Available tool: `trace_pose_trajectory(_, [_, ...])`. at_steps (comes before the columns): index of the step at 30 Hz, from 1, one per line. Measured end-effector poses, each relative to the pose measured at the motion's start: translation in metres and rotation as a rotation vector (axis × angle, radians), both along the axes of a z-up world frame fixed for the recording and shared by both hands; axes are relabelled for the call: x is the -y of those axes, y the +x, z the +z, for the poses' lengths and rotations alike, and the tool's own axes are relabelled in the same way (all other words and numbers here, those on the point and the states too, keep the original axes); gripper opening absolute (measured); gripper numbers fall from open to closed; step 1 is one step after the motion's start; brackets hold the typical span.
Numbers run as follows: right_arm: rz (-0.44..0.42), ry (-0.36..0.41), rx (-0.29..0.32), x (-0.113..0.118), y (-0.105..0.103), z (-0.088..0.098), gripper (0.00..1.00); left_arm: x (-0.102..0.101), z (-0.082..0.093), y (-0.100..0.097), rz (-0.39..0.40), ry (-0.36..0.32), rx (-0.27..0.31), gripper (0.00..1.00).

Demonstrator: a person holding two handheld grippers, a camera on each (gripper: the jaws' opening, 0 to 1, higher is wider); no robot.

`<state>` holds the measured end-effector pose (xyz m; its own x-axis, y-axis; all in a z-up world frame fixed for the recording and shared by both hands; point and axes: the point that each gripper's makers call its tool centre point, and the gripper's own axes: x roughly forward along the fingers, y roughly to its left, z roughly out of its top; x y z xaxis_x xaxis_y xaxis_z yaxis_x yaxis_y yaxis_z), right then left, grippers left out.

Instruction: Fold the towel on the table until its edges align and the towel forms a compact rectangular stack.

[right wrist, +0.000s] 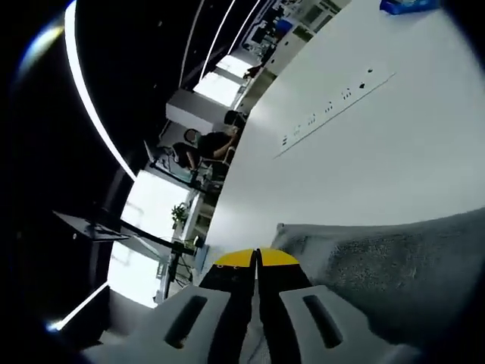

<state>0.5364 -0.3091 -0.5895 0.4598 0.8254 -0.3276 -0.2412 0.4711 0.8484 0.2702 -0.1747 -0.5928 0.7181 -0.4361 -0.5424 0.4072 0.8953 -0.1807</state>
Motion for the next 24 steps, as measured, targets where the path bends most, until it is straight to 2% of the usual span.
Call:
trace_pose_trajectory(4, [-0.023, -0.023, 0.005, 0.028, -0.003, 0.003, 0.0, 0.023, 0.019, 0.01, -0.092, 0.046, 0.055, 0.11])
trace_pose_trajectory(8, [-0.046, -0.049, 0.018, 0.056, -0.004, 0.008, 0.0, 0.051, 0.039, 0.018, -0.183, 0.049, 0.103, 0.08])
trace_pose_trajectory(11, [-0.028, -0.115, 0.054, 0.074, -0.007, 0.008, 0.0, 0.076, 0.055, 0.021, -0.271, 0.041, 0.14, 0.04])
trace_pose_trajectory(14, [-0.008, -0.17, 0.067, 0.091, -0.013, 0.005, 0.0, 0.098, 0.063, 0.024, -0.353, 0.06, 0.158, 0.01])
trace_pose_trajectory(16, [0.005, -0.205, 0.058, 0.102, -0.018, 0.0, 0.0, 0.115, 0.064, 0.025, -0.443, 0.1, 0.183, 0.01])
trace_pose_trajectory(17, [0.016, -0.239, 0.023, 0.11, -0.025, -0.007, 0.0, 0.12, 0.062, 0.027, -0.475, 0.128, 0.188, 0.01])
trace_pose_trajectory(19, [0.026, -0.292, -0.007, 0.122, -0.029, -0.017, 0.0, 0.13, 0.057, 0.034, -0.51, 0.189, 0.186, 0.01])
trace_pose_trajectory(20, [0.047, -0.327, 0.013, 0.129, -0.029, -0.02, 0.0, 0.139, 0.058, 0.039, -0.524, 0.186, 0.199, 0.01])
trace_pose_trajectory(24, [0.156, -0.475, 0.036, 0.15, -0.038, -0.036, 0.0, 0.174, 0.058, 0.043, -0.594, 0.138, 0.189, 0.01])
